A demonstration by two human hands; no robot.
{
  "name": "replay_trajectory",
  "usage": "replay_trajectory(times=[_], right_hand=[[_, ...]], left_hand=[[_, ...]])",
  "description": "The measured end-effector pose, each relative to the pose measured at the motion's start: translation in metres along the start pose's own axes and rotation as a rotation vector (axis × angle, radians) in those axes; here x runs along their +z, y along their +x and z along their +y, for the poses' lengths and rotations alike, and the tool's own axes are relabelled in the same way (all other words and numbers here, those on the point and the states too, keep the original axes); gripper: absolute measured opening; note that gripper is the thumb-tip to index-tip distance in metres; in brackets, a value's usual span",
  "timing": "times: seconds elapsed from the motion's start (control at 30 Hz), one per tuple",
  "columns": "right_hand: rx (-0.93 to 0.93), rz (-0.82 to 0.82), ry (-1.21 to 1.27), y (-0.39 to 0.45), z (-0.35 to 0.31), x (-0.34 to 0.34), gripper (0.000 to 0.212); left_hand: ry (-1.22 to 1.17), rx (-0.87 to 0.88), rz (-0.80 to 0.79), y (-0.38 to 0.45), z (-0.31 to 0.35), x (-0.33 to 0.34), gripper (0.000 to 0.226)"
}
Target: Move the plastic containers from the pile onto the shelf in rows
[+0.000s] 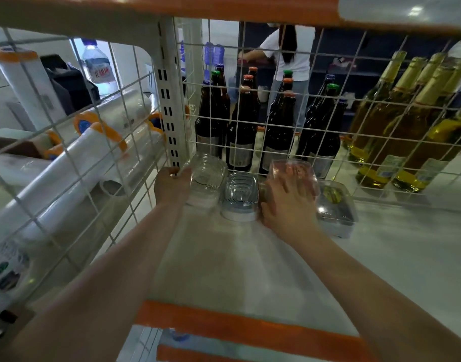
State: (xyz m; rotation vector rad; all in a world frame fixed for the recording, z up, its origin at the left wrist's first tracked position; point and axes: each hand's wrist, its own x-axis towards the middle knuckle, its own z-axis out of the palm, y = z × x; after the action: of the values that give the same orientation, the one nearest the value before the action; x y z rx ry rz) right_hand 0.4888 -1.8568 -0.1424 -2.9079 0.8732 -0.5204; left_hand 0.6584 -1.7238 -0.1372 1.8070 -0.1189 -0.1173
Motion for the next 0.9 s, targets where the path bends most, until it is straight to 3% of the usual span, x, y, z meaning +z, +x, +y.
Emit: replay_trajectory(times=[0.17,0.3,0.4,0.5,0.63,0.77,0.9], right_hand=[[-0.069,0.132,-0.033,0.003,0.009,0.016,0.055],[-0.103,0.186,-0.064,0.005,0.010,0.018,0.054],[-0.105,0.210,-0.050,0.006,0.010,0.019,0.053],[-0.104,0.222,-0.065,0.005,0.011,0.021,0.051],[-0.099,0.205,-0.038,0.006,0.013,0.021,0.042],[-0.092,0.179,-0.030,0.006,0.014,0.022,0.052],[-0.085,0.173,-0.017,0.008,0.013,0.021,0.049]], left_hand=[[0.213,0.090,0.009,0.002,-0.016,0.002,0.044],[0.636,0.431,0.109,-0.007,-0.021,0.000,0.067],[0.762,0.600,0.072,-0.014,-0.022,0.001,0.085],[0.823,0.590,-0.029,-0.017,-0.022,0.003,0.082],[0.797,0.571,-0.042,-0.012,-0.017,0.001,0.072],[0.809,0.526,-0.055,-0.007,-0.013,0.003,0.068],[0.837,0.495,-0.096,-0.005,-0.010,0.007,0.066]])
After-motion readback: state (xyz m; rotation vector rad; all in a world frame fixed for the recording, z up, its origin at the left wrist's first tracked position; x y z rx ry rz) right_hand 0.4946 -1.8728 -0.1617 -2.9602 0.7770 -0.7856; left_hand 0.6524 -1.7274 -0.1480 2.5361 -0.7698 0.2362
